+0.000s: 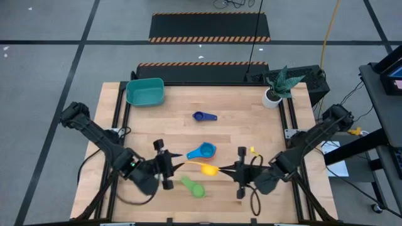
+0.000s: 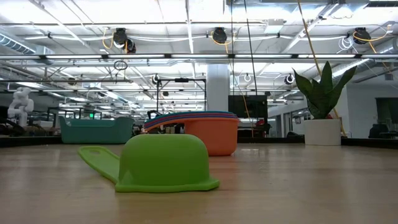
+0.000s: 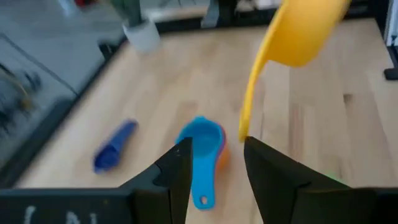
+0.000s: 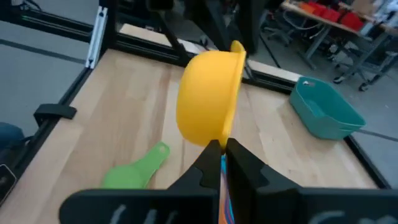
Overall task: Nest measuring cups in basket
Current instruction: Stack the yellow measuring cup on top of the light blue measuring cup
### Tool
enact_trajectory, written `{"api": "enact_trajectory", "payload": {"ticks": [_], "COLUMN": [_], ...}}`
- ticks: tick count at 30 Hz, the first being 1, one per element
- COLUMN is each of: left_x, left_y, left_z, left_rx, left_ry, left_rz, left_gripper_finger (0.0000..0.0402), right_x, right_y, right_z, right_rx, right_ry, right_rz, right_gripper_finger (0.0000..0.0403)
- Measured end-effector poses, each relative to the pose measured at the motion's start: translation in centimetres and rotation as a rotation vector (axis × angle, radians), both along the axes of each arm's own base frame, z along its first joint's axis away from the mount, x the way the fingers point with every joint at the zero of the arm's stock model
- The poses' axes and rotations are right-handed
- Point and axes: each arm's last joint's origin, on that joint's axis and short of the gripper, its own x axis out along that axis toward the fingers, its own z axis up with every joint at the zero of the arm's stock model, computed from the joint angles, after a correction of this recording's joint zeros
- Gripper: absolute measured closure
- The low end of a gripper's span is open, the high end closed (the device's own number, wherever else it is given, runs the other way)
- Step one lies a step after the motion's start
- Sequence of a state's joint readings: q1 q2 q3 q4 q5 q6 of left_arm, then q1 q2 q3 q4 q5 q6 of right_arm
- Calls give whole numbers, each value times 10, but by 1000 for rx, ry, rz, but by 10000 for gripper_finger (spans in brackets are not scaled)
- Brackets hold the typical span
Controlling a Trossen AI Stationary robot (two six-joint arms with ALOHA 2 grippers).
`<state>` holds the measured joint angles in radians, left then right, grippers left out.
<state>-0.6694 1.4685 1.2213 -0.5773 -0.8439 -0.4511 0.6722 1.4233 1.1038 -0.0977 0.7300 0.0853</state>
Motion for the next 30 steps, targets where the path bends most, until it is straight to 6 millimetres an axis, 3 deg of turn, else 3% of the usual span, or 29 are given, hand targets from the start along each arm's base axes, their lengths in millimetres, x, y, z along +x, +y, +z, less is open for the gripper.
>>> {"api": "enact_trajectory", "payload": {"ticks": [7,12,24,30], "left_x": [-2,2,31,41], "left_y": [-12,-14,-41,-45], "left_z": [9,12,7,12], "left_rx": [76,62,197,165], "left_ry": [-95,-128,-255,-353], "left_rz": [-27,-29,-157,-161], "left_gripper_finger": [265,265,265,266], "right_x": [-24,-30,-48,-53], "right_y": [11,16,22,31], "right_z": [18,18,32,40], "right_rx": [-22,-75,-91,-88], "right_ry": [-88,-101,-163,-220], "right_rz": [-15,-47,-57,-10], "right_gripper_finger": [403,403,403,403]}}
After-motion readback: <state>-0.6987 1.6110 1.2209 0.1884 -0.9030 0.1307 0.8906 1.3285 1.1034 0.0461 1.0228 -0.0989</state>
